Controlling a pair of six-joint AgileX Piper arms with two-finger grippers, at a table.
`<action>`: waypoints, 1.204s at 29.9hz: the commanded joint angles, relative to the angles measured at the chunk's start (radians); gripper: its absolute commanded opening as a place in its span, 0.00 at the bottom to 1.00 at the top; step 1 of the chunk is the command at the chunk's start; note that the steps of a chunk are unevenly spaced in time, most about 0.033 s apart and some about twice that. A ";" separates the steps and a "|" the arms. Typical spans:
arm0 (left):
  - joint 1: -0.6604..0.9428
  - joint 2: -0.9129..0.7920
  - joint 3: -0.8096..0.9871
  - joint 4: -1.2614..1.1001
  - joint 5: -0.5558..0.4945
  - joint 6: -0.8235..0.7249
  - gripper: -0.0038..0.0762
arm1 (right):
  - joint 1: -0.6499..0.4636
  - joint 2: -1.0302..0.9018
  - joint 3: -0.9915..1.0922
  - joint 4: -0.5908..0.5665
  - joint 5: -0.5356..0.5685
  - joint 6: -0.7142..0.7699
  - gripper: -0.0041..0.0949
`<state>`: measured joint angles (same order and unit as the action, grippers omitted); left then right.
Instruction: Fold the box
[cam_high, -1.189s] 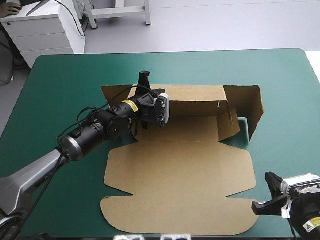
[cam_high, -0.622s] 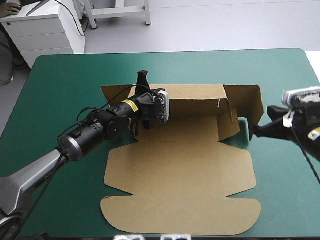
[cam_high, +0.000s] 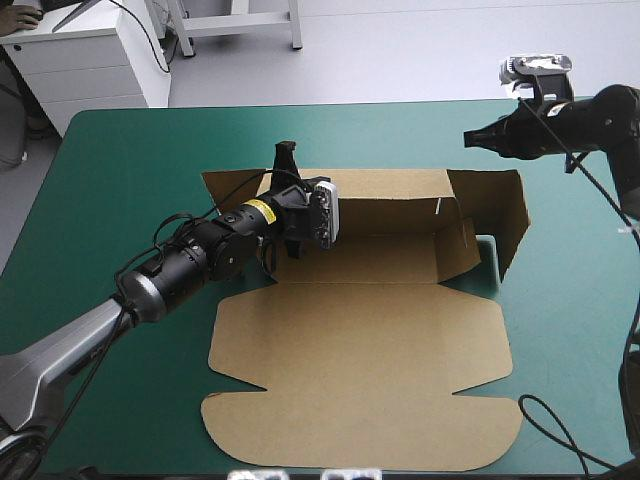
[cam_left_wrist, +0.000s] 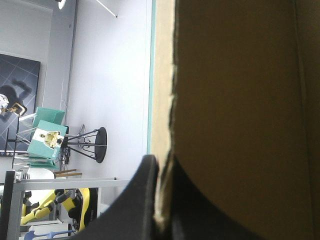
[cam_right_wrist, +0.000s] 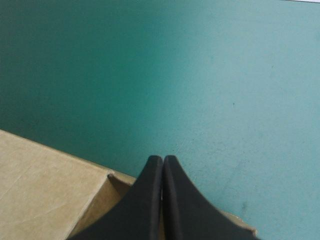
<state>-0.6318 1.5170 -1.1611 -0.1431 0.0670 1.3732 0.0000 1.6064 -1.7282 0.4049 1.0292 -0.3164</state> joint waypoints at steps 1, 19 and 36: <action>0.000 -0.048 -0.023 -0.016 -0.075 -0.026 0.04 | 0.000 0.038 -0.106 0.029 0.018 0.025 0.03; 0.000 -0.046 -0.023 -0.034 -0.108 -0.026 0.04 | 0.131 0.219 -0.262 -0.175 0.198 0.124 0.03; 0.000 -0.008 -0.023 -0.102 -0.109 -0.026 0.04 | 0.129 0.149 -0.242 -0.238 0.219 0.127 0.03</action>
<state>-0.6318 1.5412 -1.1580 -0.2046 0.0127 1.3741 0.1331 1.8158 -1.9584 0.1953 1.2473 -0.1857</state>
